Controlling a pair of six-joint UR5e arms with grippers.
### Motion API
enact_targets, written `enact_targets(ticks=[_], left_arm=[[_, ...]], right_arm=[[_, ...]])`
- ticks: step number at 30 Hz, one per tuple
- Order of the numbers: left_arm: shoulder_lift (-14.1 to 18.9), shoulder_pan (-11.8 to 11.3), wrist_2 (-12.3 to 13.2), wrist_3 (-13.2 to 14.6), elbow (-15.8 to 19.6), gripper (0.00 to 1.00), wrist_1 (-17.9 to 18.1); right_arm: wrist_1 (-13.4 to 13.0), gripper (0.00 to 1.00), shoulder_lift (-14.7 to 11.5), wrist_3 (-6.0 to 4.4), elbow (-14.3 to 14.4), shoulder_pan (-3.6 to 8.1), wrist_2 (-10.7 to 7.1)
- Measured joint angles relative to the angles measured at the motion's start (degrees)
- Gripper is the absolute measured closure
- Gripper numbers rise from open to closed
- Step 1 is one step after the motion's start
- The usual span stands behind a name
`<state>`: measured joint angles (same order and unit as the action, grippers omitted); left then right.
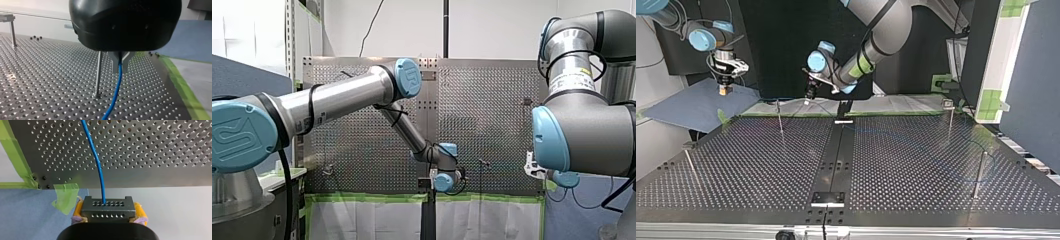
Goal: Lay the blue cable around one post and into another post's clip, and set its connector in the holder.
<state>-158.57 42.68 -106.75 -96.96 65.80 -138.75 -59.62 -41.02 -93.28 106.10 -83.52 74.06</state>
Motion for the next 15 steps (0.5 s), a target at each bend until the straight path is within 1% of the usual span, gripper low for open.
enact_targets(ticks=[8,15], left_arm=[[-0.01,-0.53,0.32,-0.03,-1.46,1.00,-0.66],[-0.01,-0.56,0.73,0.01,-1.96,1.00,-0.74]], right_arm=[[0.01,1.00,0.01,-0.15,-0.67,-0.02,-0.09],[-0.12,1.00,0.01,-0.24,-1.25,-0.02,-1.01]])
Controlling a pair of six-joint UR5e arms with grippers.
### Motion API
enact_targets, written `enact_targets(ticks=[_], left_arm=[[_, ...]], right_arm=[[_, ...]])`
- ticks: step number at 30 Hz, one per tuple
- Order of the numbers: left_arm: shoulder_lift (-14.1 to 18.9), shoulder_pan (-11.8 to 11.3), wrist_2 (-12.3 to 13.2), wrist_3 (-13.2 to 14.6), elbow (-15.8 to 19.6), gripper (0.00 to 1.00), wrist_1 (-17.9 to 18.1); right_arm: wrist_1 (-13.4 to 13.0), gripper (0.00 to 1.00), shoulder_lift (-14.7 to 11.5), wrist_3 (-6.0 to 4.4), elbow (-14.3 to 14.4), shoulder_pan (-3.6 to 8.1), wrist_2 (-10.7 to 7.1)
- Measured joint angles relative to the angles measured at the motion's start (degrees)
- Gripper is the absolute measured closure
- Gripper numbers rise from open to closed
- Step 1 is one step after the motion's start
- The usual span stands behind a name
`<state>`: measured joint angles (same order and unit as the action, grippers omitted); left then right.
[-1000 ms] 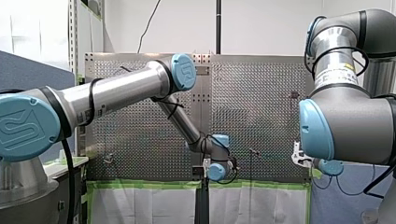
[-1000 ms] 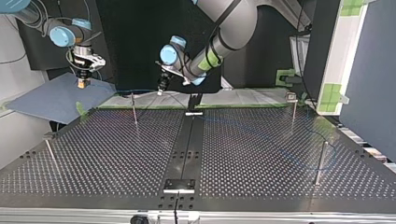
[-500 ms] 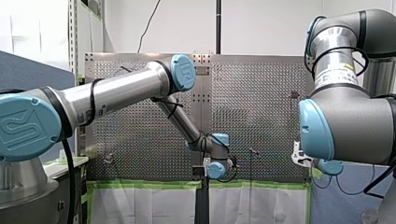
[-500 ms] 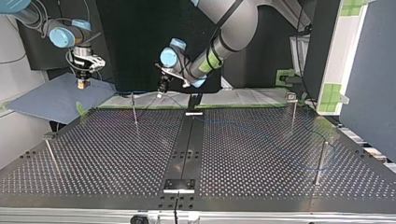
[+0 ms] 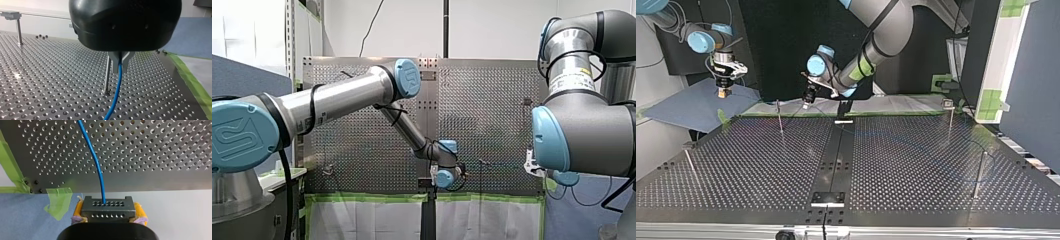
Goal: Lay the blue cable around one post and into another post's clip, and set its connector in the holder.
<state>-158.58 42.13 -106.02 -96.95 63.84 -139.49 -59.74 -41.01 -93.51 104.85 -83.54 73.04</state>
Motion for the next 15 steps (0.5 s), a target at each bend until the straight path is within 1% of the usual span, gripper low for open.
enact_targets(ticks=[15], left_arm=[[-0.24,0.01,0.81,-0.07,-0.25,1.00,-0.06]], right_arm=[[-0.44,1.00,0.14,-0.02,-0.19,-0.08,-0.47]])
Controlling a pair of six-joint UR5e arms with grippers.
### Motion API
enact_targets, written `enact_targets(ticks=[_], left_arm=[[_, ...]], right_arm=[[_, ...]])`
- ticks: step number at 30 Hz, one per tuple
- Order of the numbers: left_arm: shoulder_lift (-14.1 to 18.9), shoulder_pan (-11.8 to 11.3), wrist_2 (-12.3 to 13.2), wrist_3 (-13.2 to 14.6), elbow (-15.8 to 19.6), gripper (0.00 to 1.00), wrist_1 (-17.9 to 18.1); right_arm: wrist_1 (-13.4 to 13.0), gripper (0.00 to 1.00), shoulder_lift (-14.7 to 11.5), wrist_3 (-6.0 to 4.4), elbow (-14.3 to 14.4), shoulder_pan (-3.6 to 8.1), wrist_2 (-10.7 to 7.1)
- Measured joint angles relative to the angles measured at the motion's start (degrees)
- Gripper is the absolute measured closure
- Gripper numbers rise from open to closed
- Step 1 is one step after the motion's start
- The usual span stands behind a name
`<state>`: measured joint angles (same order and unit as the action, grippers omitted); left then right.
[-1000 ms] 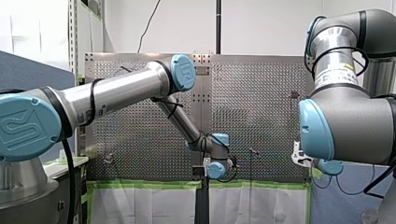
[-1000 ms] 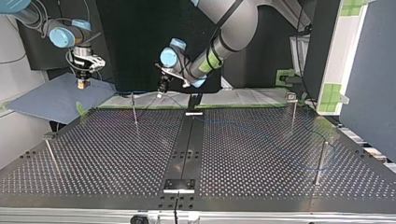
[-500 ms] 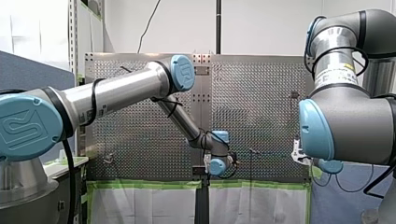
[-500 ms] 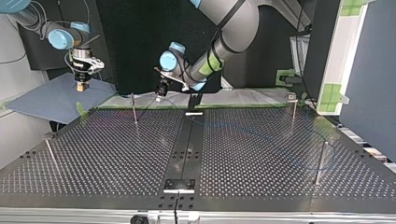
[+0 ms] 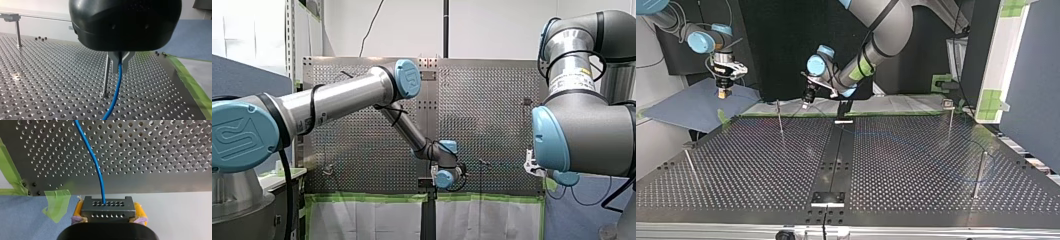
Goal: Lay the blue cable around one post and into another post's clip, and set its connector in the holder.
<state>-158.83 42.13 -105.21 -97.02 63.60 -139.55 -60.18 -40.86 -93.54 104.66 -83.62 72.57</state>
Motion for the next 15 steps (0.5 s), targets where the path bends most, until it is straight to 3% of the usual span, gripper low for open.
enact_targets(ticks=[15], left_arm=[[-2.19,0.62,0.11,0.14,-2.43,1.00,-2.07]], right_arm=[[0.35,1.00,1.14,0.10,-0.58,-0.40,0.04]])
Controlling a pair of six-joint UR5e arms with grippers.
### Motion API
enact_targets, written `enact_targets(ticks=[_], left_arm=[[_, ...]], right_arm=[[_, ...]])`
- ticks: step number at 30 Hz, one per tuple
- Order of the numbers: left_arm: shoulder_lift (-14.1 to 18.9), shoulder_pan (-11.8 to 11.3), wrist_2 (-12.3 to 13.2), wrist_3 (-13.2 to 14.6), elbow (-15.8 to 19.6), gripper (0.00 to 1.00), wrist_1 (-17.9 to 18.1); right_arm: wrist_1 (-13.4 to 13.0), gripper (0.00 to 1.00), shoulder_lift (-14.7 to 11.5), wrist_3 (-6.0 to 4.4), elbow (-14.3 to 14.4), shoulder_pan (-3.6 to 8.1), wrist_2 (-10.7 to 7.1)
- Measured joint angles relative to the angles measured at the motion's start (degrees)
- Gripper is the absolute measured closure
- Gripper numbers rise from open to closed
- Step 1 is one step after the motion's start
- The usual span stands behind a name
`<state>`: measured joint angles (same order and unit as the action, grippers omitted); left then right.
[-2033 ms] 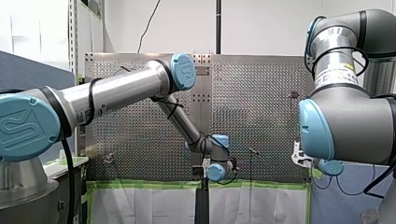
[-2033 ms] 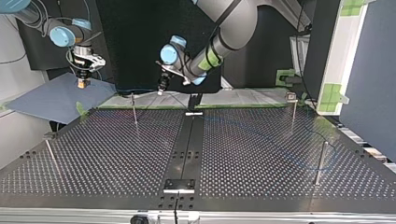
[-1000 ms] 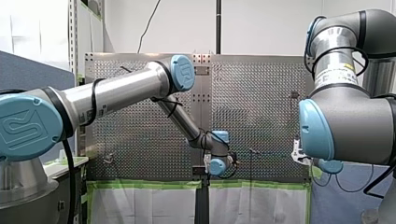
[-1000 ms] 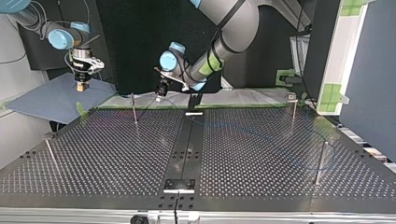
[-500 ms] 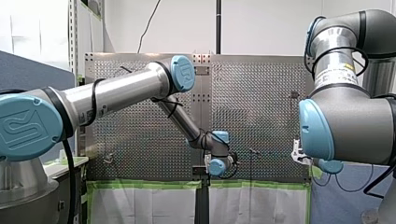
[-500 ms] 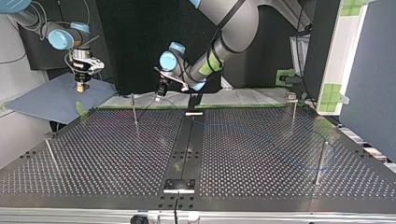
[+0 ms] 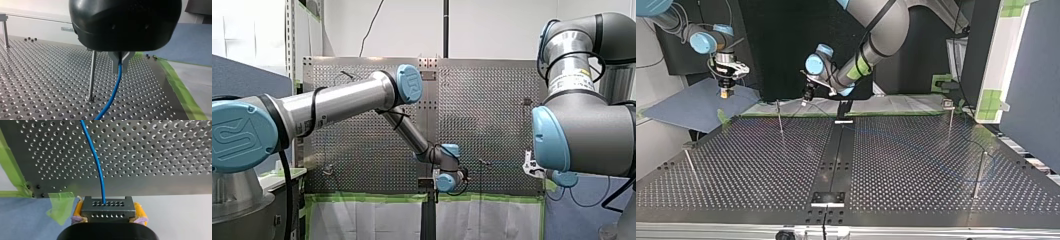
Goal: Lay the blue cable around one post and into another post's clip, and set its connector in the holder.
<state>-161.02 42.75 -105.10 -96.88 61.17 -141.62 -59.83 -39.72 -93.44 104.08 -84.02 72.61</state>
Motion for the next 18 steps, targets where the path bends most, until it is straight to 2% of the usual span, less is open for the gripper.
enact_targets(ticks=[7,18], left_arm=[[-0.01,-0.21,0.01,-0.05,-0.18,1.00,-0.38],[-0.03,-0.25,-0.15,-0.06,-0.16,1.00,-0.42]], right_arm=[[1.48,1.00,1.47,0.47,-1.14,-0.04,0.08],[1.71,1.00,1.62,0.28,-1.88,0.19,0.01]])
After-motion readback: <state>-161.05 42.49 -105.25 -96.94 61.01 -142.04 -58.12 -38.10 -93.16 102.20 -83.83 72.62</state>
